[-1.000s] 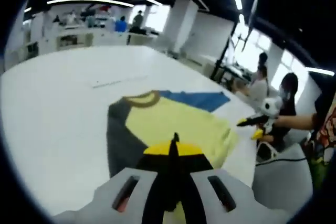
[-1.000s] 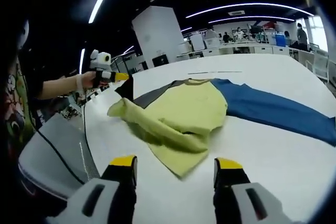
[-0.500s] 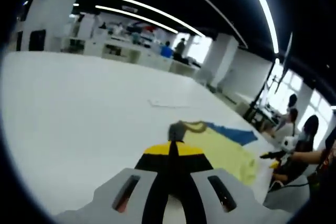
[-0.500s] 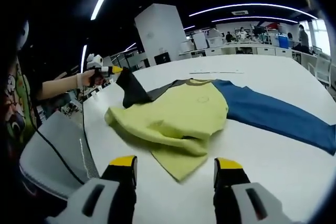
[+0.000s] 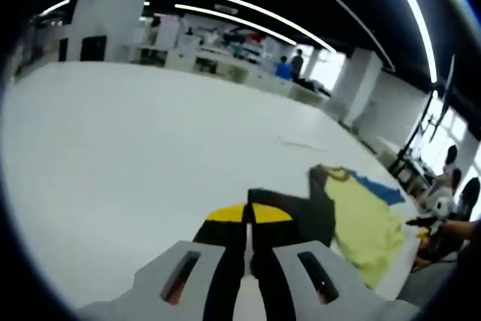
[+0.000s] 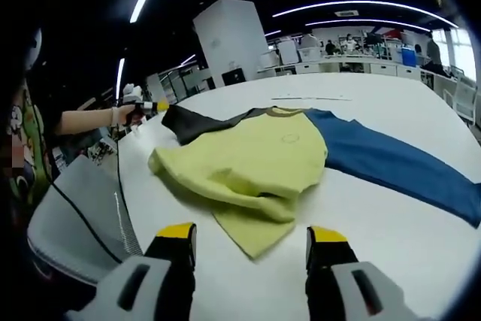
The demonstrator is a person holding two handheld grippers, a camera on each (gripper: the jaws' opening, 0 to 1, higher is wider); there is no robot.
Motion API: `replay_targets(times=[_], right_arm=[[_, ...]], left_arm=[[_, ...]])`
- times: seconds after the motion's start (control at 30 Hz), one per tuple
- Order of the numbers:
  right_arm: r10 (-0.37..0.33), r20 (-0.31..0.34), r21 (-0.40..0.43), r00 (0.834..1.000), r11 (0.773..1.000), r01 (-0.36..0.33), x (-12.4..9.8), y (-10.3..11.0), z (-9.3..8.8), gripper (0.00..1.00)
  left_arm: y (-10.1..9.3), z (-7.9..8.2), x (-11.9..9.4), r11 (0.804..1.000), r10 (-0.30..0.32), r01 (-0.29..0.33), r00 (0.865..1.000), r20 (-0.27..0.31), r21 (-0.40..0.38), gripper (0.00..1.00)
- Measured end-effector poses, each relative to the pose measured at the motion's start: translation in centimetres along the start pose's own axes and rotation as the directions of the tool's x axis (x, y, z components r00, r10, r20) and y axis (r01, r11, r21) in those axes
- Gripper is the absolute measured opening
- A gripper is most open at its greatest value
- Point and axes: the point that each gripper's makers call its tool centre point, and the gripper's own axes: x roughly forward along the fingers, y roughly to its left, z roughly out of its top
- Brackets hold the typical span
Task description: Fold the garment on the visible template until the final outline fits inside the template.
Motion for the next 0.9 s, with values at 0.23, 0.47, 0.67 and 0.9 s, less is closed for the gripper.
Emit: replay_targets(times=[0.23,0.47,0.67,0.9], right_arm=[[-0.006,-0.015,-0.002,1.0,1.0,0.006,0.1,-0.2,0.0,0.58],[-0.027,-0.038,0.005,0.999,1.0,0.028,-0.3,-0.3,-0.4,0.58],[-0.05,-0.052,0.002,0.997,0.999,0.05,-0.9,-0.6,-0.6,0.58],[-0.078,0.001,0.065,0.997,0.995,0.078,-1.1,-1.6,-0.3,0.57]], left_arm=[[4.2,0.1,-0.2,0.997,0.057,-0.056,0.998,0.03,-0.051,0.0],[8.4,0.5,0.9,0.987,0.126,-0.12,0.991,0.053,-0.104,0.0],[10.5,-0.5,2.1,0.973,0.165,-0.155,0.985,0.046,-0.168,0.0],[11.5,-2.7,1.7,0.968,0.199,-0.201,0.98,-0.028,-0.149,0.0]])
